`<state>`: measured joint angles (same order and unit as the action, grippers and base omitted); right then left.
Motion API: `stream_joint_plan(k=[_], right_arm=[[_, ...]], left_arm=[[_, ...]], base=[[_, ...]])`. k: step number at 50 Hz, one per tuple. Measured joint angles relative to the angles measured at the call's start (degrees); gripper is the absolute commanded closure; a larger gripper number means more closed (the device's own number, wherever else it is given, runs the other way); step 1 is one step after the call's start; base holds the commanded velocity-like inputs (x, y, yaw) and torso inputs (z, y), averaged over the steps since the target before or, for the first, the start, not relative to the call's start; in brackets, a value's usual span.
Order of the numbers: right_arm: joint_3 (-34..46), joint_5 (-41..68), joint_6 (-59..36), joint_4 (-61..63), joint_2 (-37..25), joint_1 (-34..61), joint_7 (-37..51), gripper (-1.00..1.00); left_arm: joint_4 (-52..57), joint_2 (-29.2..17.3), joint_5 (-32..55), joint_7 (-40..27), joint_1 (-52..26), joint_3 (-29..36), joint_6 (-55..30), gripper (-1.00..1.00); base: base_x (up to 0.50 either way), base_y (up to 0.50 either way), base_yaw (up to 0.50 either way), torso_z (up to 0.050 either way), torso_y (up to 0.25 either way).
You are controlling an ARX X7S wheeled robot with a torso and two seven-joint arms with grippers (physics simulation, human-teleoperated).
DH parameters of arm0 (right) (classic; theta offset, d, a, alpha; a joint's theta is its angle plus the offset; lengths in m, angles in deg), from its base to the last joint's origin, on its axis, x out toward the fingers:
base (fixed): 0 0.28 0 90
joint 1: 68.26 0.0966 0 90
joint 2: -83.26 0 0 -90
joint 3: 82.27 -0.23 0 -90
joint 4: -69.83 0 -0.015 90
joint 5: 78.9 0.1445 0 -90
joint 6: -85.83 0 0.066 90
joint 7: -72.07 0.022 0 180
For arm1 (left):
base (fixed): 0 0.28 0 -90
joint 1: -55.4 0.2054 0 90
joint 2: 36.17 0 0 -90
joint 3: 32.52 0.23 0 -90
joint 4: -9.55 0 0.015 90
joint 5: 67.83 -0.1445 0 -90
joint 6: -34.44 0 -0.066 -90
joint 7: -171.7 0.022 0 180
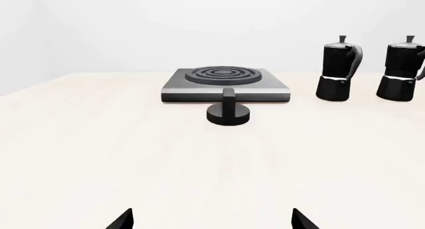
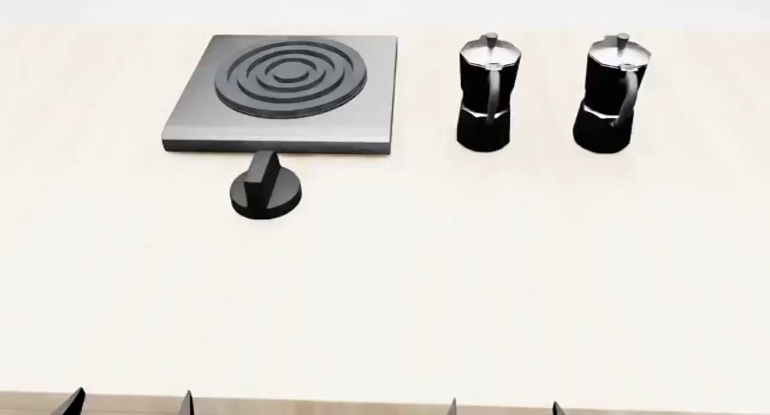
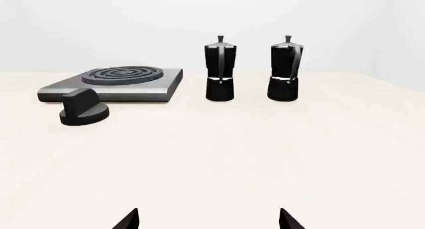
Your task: Put both moka pots on the stove.
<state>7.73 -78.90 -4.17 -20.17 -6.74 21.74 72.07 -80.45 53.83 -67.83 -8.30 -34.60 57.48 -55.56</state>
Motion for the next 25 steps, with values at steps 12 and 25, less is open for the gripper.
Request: stream_joint_plan(k=[12,25], right_arm=[[1.6,1.4,-0.5,0.2,-1.4,0.0,1.7,-1.0],[2.9,2.1,-5.5,9.8,-2.7,-3.8,2.9,-1.0]], left_arm=[[0.2,-1.4,1.6,-1.5,0.1,1.7,-0.2,-1.0],[8.6,-2.8,3.2,-2.6,4.0,2.2,-2.8,-1.0]], base=[[0.0,0.0,0.0,0.0,0.0],[0.0,0.0,0.0,0.0,0.0]])
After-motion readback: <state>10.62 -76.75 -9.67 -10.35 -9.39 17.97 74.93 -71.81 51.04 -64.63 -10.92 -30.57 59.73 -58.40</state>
